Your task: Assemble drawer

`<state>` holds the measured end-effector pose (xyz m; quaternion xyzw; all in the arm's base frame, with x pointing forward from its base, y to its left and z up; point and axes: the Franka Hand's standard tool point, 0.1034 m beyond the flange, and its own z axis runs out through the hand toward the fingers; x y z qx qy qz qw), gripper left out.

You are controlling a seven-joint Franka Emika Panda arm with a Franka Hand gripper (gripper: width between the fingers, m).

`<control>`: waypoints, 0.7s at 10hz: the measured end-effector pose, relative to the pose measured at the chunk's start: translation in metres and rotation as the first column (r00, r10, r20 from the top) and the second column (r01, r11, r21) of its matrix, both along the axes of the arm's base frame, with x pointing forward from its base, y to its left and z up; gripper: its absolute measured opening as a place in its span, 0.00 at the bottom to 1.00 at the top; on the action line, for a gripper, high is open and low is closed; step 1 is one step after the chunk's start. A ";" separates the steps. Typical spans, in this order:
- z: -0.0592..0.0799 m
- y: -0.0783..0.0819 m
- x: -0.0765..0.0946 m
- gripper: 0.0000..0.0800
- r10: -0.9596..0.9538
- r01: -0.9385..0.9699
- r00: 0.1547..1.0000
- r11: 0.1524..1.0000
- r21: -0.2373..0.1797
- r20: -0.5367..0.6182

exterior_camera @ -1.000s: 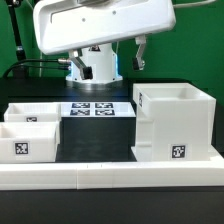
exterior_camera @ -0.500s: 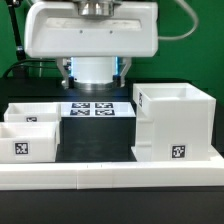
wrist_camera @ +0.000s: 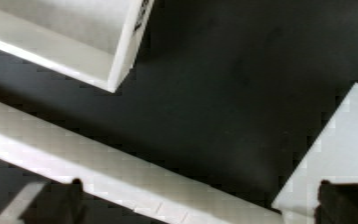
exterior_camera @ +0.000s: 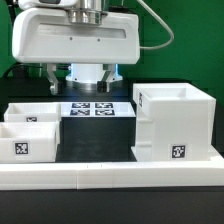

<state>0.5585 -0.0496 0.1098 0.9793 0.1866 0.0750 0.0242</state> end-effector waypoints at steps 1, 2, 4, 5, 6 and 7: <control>-0.003 -0.004 -0.005 0.81 -0.073 0.073 0.997 0.997 0.010 -0.036; -0.010 -0.014 -0.012 0.81 -0.107 0.107 0.992 0.994 0.008 -0.066; -0.029 -0.034 -0.019 0.81 -0.166 0.168 0.979 0.986 0.007 -0.117; -0.043 -0.039 -0.024 0.81 -0.178 0.180 0.976 0.984 0.003 -0.121; -0.055 -0.043 -0.029 0.81 -0.164 0.165 0.980 0.986 -0.002 -0.111; -0.056 -0.043 -0.029 0.81 -0.163 0.164 0.980 0.986 -0.002 -0.117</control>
Offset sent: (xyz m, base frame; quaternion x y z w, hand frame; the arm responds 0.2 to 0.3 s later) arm -0.0112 -0.0304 -0.0314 0.0522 -0.0786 0.1099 0.9895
